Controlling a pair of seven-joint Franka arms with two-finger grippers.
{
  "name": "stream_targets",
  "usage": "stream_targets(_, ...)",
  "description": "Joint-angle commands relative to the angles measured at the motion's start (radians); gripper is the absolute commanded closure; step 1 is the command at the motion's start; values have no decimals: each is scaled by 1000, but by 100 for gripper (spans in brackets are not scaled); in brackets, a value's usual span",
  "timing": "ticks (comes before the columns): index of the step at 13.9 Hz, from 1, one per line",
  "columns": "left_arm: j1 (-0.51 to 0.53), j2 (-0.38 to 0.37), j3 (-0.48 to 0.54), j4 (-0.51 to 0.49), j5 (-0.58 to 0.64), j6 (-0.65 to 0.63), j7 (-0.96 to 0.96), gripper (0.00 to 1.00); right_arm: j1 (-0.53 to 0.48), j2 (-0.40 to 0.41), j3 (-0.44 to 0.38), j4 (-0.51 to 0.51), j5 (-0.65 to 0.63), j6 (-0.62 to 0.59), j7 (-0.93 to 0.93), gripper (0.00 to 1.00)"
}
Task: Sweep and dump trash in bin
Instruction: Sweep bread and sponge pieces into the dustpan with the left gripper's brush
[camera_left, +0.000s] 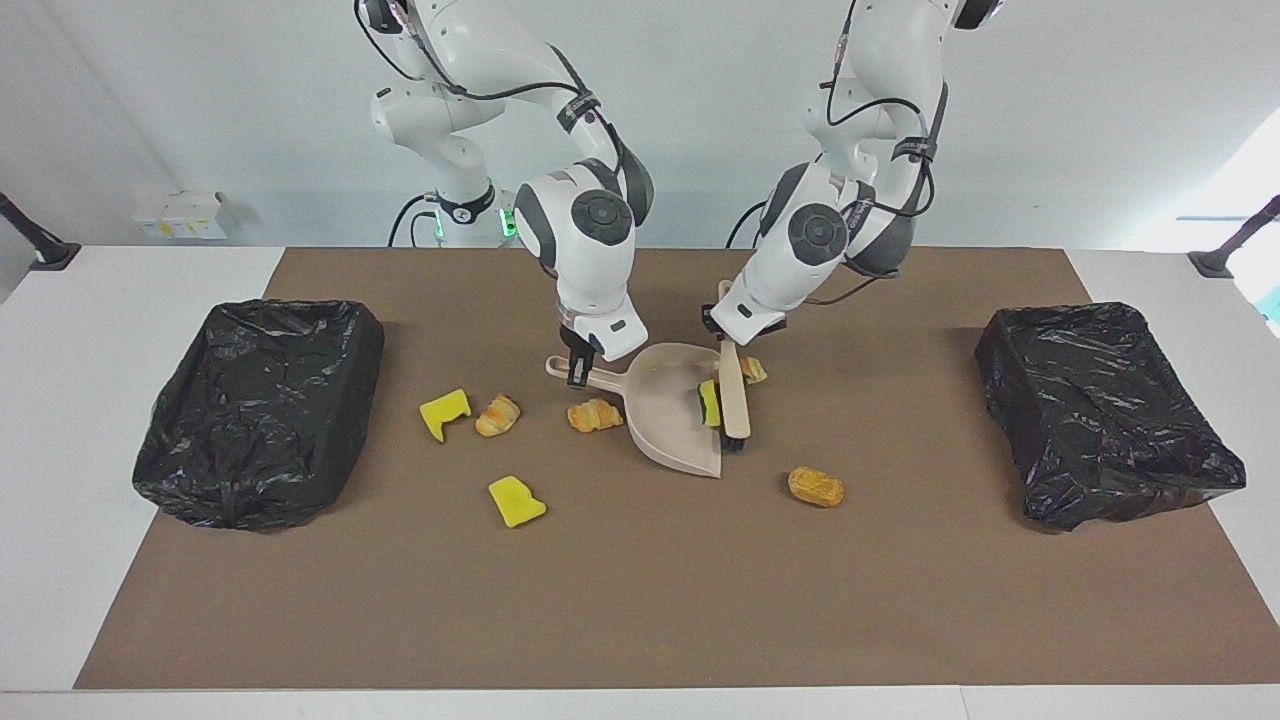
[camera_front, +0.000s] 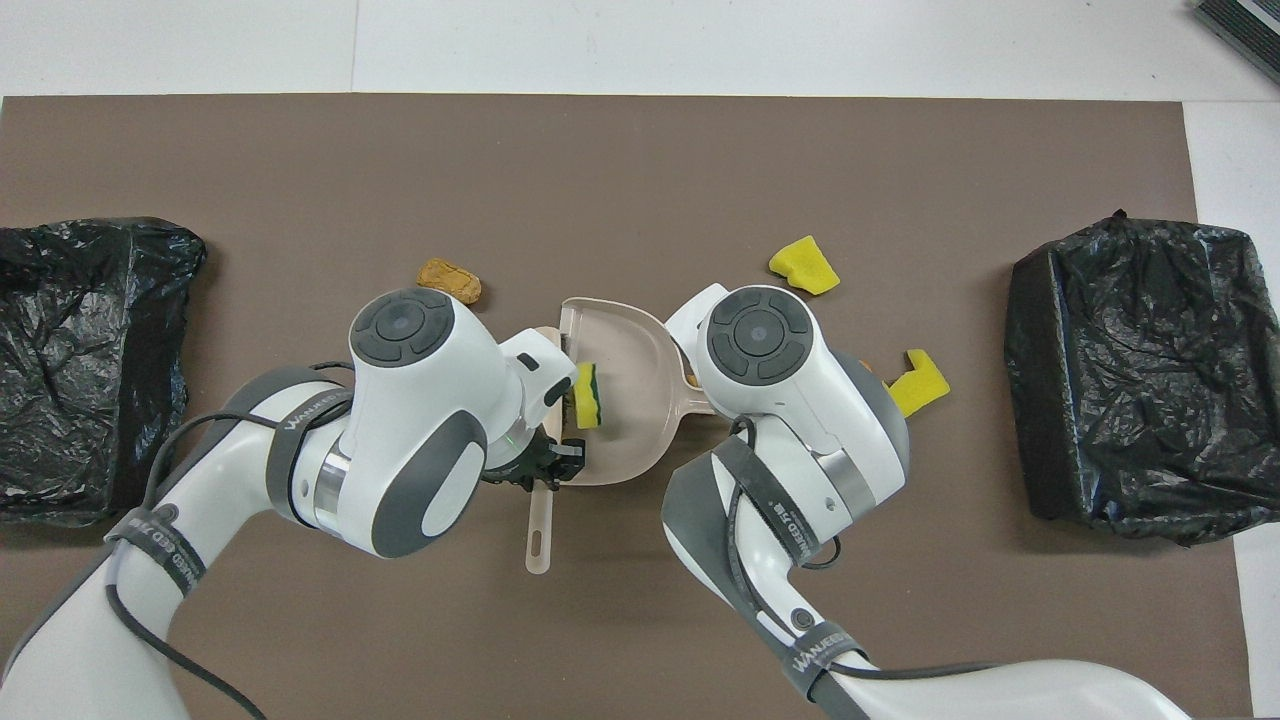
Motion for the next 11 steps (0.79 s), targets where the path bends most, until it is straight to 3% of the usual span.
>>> stream_targets(1,3,-32,-6,18,-64,-4,-35,100,3,-1,6,-14,-13,23,13,100)
stream_targets(4,67,-82,20,88,-105,-142,-36,100,3,-1,6,-14,-13,23,13,100)
stream_targets(7,118,-132,107,89,-102,-280,-27,100,2,-1,6,-14,-13,20,13,100)
stream_targets(9,123,-210,138,-24,-99,-280,-20,100,2,-1,6,-13,-15,17,11,100)
stream_targets(11,106,-238,134,-135,-99,-239,-18,100,2,-1,6,-14,-19,15,11,100)
